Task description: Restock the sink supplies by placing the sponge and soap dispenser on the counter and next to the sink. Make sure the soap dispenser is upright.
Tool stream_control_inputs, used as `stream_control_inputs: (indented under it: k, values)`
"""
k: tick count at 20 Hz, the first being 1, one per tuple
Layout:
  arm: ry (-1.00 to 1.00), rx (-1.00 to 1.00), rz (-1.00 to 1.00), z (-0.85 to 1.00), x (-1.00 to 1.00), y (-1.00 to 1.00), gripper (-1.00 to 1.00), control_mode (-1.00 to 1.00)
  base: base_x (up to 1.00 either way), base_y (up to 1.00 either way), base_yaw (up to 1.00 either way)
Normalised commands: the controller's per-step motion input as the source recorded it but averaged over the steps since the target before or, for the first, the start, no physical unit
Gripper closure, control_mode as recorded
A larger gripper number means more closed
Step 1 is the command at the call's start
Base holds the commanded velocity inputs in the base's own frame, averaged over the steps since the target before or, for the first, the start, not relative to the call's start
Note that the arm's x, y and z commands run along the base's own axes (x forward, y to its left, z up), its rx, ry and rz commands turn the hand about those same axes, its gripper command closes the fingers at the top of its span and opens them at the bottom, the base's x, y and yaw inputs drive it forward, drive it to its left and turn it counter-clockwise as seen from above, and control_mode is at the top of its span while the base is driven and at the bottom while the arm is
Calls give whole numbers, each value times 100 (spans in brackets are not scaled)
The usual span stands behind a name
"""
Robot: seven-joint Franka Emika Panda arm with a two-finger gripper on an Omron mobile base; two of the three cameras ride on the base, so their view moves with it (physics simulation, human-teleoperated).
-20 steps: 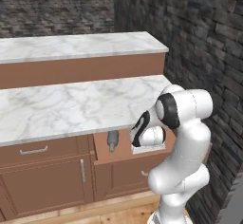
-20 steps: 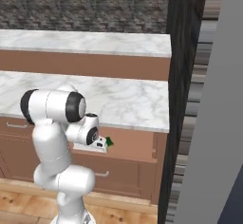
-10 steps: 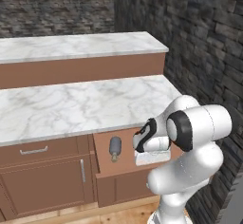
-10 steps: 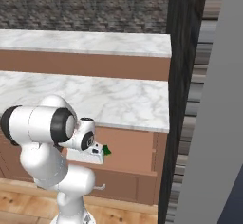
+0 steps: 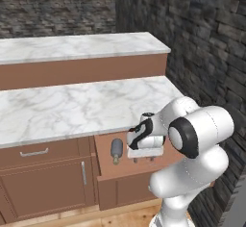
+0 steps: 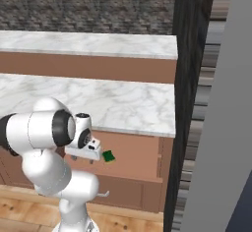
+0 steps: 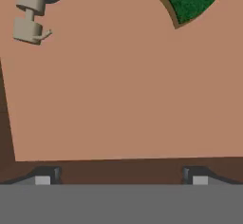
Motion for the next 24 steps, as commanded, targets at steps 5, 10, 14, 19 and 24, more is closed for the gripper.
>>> stream_control_inputs:
  k: [5,10,14,19,24]
  values:
    - [-24,-4,-12,0,41,48,-100,-100,0,0,0]
    - [-3,-1,-14,-14,5,18,-100,-100,0,0,0]
    - [0,0,-12,-17,0,5,-100,-100,0,0,0]
    - [0,0,-9,-15,5,6,-100,-100,0,0,0]
    - [-3,0,-5,-8,0,3,-100,-100,0,0,0]
